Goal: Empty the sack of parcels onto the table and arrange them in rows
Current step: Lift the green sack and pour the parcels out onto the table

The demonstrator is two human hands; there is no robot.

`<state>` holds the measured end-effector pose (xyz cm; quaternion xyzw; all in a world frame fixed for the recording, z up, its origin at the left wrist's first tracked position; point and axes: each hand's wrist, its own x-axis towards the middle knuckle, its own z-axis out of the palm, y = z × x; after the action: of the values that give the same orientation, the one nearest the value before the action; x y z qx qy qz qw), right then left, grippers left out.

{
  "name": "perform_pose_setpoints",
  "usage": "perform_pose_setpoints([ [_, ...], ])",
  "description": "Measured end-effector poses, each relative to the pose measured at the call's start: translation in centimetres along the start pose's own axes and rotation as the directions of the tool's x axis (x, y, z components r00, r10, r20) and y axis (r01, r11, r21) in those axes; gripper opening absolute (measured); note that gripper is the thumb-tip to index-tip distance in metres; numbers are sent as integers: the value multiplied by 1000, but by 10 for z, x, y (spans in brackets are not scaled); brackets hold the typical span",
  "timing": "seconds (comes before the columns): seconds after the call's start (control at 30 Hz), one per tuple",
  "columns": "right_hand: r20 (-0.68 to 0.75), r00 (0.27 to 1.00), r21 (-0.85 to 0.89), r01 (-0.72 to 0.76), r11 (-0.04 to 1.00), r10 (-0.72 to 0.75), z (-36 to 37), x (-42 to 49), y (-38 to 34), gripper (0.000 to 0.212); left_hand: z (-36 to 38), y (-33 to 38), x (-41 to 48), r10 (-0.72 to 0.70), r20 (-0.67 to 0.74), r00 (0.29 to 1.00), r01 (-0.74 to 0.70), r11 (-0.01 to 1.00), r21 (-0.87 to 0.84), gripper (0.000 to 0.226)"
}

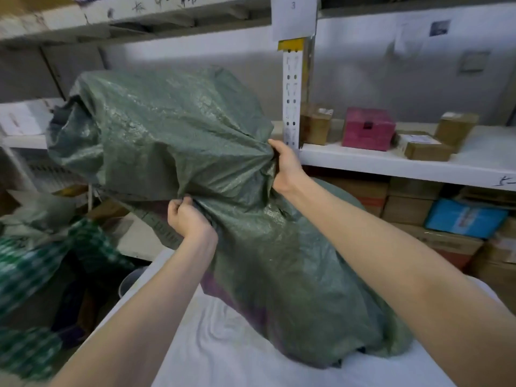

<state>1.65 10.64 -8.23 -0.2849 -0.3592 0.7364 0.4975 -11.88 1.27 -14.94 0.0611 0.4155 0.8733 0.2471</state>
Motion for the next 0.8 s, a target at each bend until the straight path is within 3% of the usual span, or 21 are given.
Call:
perform_pose_setpoints([
  [0.13, -80, 996, 84, 49, 995, -43, -37, -20, -32, 29, 33, 3, -9, 32, 195, 980, -30, 999, -12, 42],
  [0.23, -67, 994, 35, 86, 996, -84, -49, -29, -48, 22, 47, -4, -14, 47, 245, 968, -34, 998, -56, 42],
  [0.4, -88, 996, -2, 30, 1000, -30, -63, -31, -24, 24, 19, -26, -8, -9, 210, 978, 11, 1000, -8, 30],
  [0.5, -106, 994, 39, 1, 999, 3, -70, -28, -14, 25, 10, -23, -10, -121, 189, 975, 108, 991, 75, 26],
  [0.57, -83, 996, 54, -10, 999, 14, -69, -28, -11, 23, 4, -23, -8, -160, 148, 976, 159, 987, 19, 35],
  [0.8, 73, 997, 94, 7, 996, -14, -59, -41, -25, 28, 16, -1, -23, -186, 63, 981, 192, 974, -122, 34],
])
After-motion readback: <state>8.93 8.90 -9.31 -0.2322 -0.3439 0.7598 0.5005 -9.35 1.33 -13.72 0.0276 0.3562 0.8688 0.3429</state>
